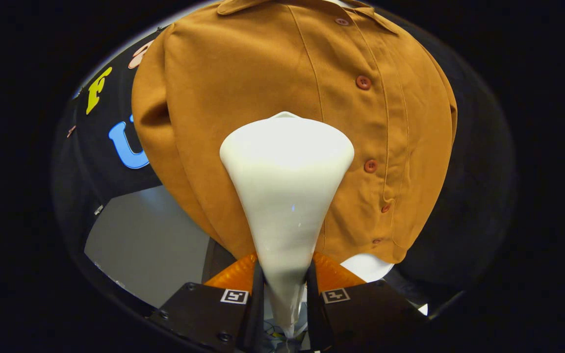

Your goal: Iron the clothes twice with a garment steamer, once on the left side and once on the right side.

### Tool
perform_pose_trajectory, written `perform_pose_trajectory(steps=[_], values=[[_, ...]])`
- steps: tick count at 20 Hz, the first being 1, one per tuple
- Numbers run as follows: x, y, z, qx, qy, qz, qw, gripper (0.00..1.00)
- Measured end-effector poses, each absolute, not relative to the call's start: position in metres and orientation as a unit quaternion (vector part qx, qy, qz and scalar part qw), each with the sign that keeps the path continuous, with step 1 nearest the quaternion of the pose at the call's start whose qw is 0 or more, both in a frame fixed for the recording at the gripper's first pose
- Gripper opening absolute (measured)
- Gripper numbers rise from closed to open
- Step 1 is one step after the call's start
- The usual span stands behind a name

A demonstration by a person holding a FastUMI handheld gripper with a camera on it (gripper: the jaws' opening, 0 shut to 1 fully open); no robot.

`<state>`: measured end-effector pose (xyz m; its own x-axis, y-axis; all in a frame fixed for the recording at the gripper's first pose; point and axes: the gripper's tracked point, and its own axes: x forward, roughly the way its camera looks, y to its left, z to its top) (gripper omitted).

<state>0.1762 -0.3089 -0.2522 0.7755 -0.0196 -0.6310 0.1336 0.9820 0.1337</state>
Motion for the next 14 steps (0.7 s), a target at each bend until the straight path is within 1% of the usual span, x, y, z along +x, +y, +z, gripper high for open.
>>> perform_pose_trajectory(steps=[8,14], values=[[0.15,-0.313,-0.304,0.1,0.392,-0.046,0.914,0.4],[0.126,-0.317,-0.317,0.102,0.414,-0.051,0.903,0.4]])
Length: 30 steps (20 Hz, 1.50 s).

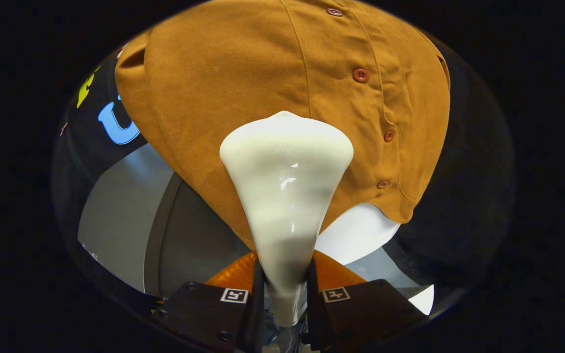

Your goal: Iron the clothes twice with a garment steamer, once on the left side and once on the right side.

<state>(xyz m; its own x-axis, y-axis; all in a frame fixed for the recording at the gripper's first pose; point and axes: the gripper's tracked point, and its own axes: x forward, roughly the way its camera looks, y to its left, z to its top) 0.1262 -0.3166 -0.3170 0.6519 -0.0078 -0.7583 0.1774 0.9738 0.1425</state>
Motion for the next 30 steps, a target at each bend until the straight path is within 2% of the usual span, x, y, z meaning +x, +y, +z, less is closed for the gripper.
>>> perform_pose_trajectory(steps=[4,13,18,24,30], values=[[0.118,-0.335,-0.285,0.103,0.378,-0.066,0.918,0.39],[0.147,-0.42,-0.136,0.082,0.202,-0.115,0.969,0.39],[0.17,-0.451,-0.096,0.067,0.163,-0.12,0.977,0.39],[0.198,-0.465,-0.081,0.06,0.14,-0.117,0.981,0.39],[0.205,-0.476,-0.119,0.07,0.177,-0.119,0.975,0.39]])
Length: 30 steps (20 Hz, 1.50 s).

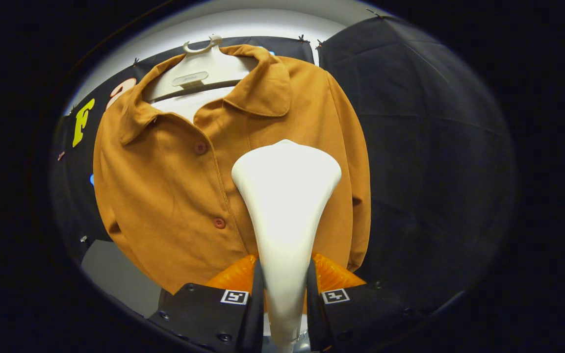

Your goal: Iron the clothes twice with a garment steamer, once on the left side and once on the right side.

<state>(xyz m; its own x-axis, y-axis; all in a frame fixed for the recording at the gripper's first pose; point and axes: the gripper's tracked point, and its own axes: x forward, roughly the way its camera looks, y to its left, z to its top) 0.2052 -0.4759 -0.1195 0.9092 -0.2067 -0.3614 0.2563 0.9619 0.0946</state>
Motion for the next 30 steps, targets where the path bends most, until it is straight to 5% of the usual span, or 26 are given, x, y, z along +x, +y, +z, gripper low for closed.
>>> perform_pose_trajectory(steps=[30], values=[[0.13,-0.492,-0.312,0.107,0.381,-0.192,0.898,0.39]])
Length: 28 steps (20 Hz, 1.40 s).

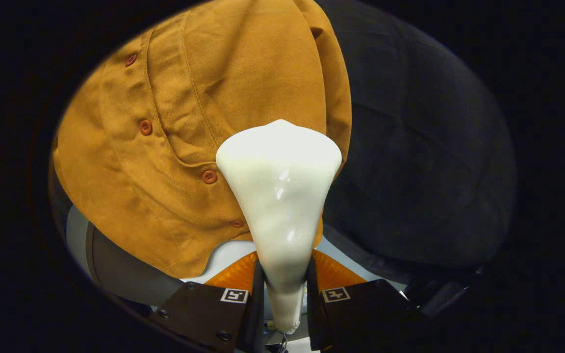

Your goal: Iron the clothes twice with a garment steamer, once on the left side and once on the right side.

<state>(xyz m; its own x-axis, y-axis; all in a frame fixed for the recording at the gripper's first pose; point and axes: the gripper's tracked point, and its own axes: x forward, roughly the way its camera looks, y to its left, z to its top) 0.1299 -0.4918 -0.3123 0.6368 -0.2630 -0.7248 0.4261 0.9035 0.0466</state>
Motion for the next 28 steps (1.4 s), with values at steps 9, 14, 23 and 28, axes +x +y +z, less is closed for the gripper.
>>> perform_pose_trajectory(steps=[9,14,23,28], values=[[0.107,-0.462,-0.21,0.07,0.289,-0.222,0.929,0.4],[0.085,-0.406,-0.153,0.047,0.227,-0.21,0.95,0.39],[0.092,-0.234,-0.054,0.02,0.143,-0.144,0.979,0.39],[0.079,-0.133,-0.029,0.016,0.118,-0.098,0.988,0.39]])
